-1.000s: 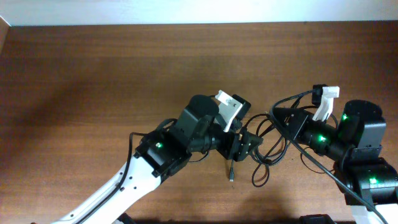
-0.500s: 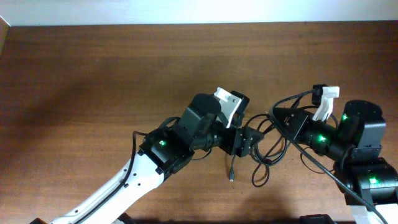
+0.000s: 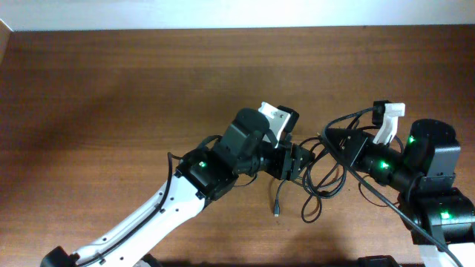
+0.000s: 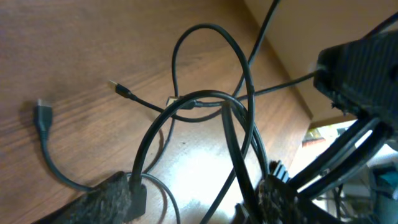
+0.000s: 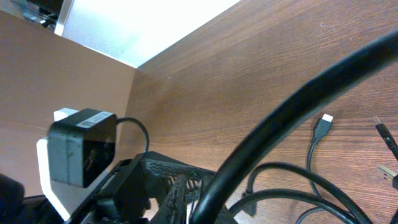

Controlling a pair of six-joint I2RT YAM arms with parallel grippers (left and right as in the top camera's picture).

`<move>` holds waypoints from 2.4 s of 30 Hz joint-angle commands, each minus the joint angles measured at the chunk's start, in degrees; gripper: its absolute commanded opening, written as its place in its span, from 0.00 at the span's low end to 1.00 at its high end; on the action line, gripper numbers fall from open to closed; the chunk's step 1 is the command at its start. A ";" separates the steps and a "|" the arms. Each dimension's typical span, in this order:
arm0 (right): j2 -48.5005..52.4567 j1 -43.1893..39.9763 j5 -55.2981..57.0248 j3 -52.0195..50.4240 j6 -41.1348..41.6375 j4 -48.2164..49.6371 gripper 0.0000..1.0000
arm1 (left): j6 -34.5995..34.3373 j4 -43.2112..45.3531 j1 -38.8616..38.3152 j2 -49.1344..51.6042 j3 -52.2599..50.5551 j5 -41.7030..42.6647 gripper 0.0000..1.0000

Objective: Untangle cables

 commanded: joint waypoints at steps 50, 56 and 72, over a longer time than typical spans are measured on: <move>-0.13 0.31 -0.33 -0.13 -1.53 0.15 0.04 | -8.52 13.68 9.31 -0.59 1.20 25.38 0.00; -0.13 0.31 -0.33 -0.13 -1.84 -0.11 0.04 | -9.27 13.60 14.36 -1.31 1.20 27.28 0.00; -0.11 0.31 -0.31 -0.13 -2.10 -0.24 0.04 | -3.80 1.64 19.78 -1.33 1.20 22.64 0.99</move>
